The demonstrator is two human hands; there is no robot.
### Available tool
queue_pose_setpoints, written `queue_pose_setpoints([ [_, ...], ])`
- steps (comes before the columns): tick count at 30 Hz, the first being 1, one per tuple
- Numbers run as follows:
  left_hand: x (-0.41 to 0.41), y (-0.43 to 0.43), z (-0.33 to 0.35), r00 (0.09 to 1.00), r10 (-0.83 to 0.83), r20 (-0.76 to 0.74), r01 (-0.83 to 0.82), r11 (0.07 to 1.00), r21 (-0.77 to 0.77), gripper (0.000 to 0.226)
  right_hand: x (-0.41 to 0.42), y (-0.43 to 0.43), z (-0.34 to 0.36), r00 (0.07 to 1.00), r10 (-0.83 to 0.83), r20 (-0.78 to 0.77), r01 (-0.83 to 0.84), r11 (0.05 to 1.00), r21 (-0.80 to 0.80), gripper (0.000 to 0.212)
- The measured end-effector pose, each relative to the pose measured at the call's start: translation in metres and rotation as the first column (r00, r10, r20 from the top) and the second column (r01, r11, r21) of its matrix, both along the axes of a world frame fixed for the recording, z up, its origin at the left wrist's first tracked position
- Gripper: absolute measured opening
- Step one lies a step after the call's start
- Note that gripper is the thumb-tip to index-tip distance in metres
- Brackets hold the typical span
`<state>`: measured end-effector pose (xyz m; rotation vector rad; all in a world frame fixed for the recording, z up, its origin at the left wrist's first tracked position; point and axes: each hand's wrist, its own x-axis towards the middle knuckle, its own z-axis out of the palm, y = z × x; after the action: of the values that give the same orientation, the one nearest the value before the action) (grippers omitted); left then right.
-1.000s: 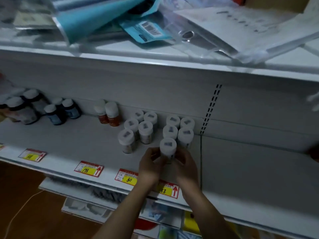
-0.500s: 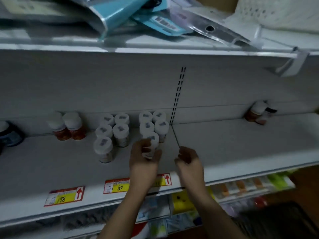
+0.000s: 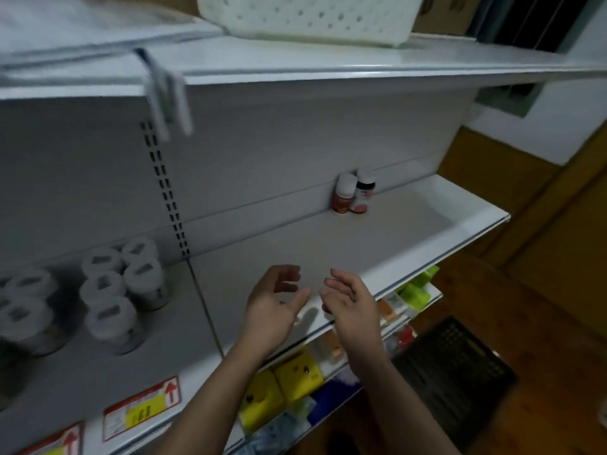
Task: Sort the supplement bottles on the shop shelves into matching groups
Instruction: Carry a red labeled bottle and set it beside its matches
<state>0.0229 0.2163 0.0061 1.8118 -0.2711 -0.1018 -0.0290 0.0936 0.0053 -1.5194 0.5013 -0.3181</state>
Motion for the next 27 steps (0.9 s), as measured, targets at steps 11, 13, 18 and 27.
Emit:
queue_pose_setpoints([
  [11, 0.133, -0.191, -0.024, 0.968, 0.122, -0.218, -0.118, 0.993, 0.029, 0.051, 0.139, -0.194, -0.027, 0.984, 0.153, -0.09, -0.151, 0.988, 0.036, 0.037],
  [13, 0.161, -0.208, -0.025, 0.952, 0.183, -0.247, -0.186, 0.982, 0.013, 0.055, 0.168, -0.208, -0.025, 0.971, 0.208, -0.118, -0.209, 0.978, 0.004, 0.041],
  [18, 0.2, -0.231, -0.033, 0.923, 0.258, -0.285, -0.26, 0.965, 0.031, 0.061, 0.21, -0.219, -0.031, 0.95, 0.274, -0.152, -0.28, 0.96, -0.02, 0.028],
  [27, 0.206, -0.245, -0.035, 0.946, 0.191, -0.261, -0.162, 0.978, 0.13, 0.064, 0.232, -0.224, -0.046, 0.952, 0.294, -0.08, -0.29, 0.955, 0.066, 0.035],
])
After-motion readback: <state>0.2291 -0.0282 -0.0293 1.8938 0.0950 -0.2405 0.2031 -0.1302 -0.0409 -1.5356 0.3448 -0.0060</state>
